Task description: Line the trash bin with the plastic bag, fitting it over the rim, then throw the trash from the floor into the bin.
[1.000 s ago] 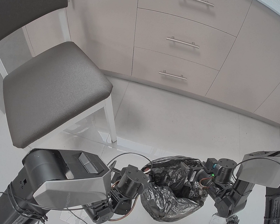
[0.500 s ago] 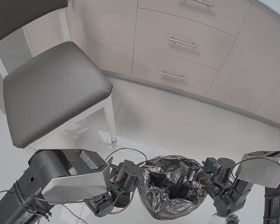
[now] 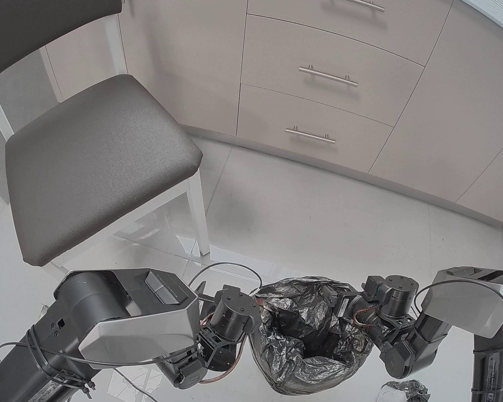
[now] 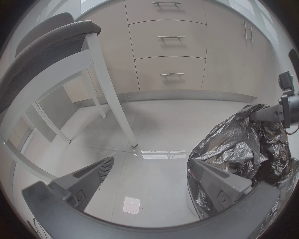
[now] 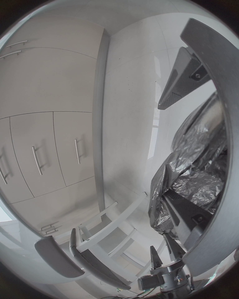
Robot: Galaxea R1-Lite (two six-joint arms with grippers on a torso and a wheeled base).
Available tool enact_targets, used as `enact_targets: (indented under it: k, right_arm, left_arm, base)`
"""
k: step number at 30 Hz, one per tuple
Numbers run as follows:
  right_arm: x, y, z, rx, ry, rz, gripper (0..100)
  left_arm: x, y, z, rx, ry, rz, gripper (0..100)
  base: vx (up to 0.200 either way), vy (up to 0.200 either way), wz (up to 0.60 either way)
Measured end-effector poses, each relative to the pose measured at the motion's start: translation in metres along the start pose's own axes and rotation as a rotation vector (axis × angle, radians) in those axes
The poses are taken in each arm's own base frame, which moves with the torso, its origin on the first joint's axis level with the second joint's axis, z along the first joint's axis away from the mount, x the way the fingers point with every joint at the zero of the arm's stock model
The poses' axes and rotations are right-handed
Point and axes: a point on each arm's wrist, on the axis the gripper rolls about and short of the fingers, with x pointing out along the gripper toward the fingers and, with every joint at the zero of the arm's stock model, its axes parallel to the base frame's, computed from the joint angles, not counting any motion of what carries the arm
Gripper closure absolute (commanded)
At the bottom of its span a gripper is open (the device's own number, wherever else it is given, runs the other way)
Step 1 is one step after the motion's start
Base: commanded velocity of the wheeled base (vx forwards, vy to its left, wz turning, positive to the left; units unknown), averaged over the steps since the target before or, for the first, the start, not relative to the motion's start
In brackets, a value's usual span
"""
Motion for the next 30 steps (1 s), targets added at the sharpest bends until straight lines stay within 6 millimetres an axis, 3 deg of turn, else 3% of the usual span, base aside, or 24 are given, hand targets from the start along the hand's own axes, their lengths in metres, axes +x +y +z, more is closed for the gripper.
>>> enact_targets:
  k: [12,30]
  right_arm:
    - [0.023,-0.017,0.012,0.012,-0.01,-0.046,0]
    - [0.042,-0.043,0.0,0.029,0.013,-0.104,0]
  left_arm:
    - [-0.003,-0.003,-0.002,0.003,0.003,-0.009,0]
    - [-0.003,-0.003,-0.003,0.005,0.006,-0.009,0]
  base:
    - [0.0,0.0,0.0]
    - [0.0,0.0,0.0]
